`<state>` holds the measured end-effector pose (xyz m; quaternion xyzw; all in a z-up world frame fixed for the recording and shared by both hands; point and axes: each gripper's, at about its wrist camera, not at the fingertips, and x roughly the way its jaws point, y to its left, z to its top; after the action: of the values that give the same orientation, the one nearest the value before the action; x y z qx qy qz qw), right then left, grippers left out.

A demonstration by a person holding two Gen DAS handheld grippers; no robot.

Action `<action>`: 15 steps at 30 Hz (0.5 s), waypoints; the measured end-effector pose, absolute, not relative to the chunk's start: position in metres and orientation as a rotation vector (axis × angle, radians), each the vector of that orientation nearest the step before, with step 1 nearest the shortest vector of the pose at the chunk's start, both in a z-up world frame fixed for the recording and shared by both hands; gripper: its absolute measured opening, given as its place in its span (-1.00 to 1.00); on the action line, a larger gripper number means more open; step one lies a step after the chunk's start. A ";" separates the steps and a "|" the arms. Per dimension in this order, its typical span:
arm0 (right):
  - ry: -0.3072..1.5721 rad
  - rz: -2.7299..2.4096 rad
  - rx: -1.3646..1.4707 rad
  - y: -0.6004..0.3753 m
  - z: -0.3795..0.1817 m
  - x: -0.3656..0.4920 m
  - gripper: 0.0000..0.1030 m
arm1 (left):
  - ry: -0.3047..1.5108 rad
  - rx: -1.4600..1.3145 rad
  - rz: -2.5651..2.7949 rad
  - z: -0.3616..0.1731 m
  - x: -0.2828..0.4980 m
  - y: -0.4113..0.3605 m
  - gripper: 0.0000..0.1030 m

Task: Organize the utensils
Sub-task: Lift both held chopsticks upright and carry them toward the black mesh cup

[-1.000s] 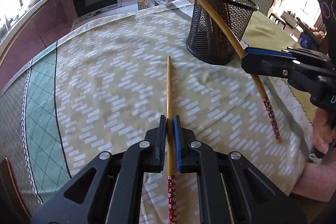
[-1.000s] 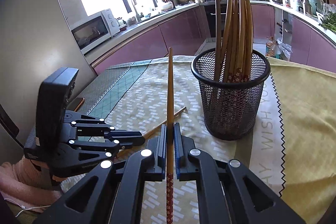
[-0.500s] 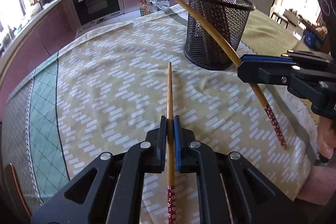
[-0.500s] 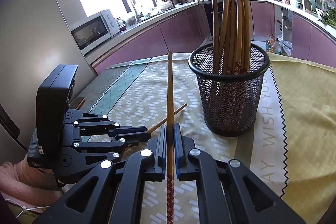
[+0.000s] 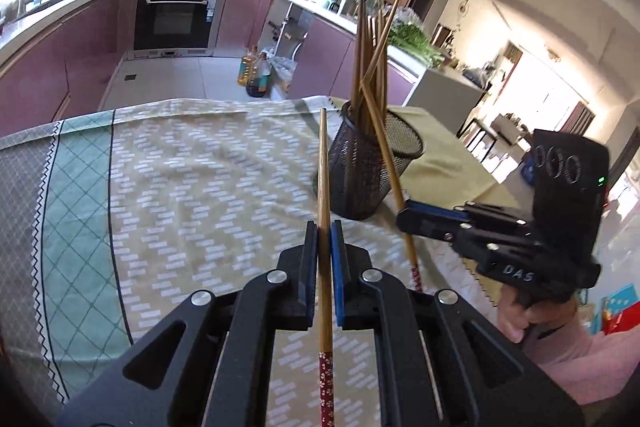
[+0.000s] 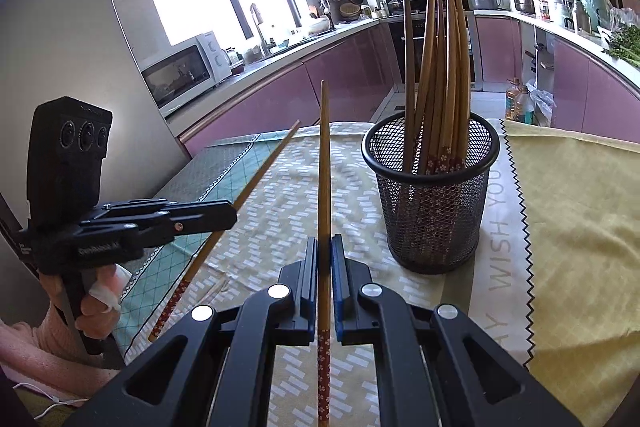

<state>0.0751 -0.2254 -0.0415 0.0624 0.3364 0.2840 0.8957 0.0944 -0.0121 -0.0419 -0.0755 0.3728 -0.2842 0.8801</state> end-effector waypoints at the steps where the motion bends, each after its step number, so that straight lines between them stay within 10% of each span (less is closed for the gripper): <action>1: 0.695 0.589 0.129 -0.225 -0.041 0.074 -0.89 | 0.770 -0.169 -0.599 -0.040 0.093 -0.010 -0.86; 15: 0.701 0.589 0.125 -0.223 -0.041 0.073 -0.89 | 0.723 -0.219 -0.673 -0.036 0.079 -0.008 -0.86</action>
<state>0.0726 -0.2231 -0.0415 0.0601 0.3380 0.2843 0.8952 0.0792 -0.0082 -0.0362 -0.1050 0.3462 -0.3223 0.8748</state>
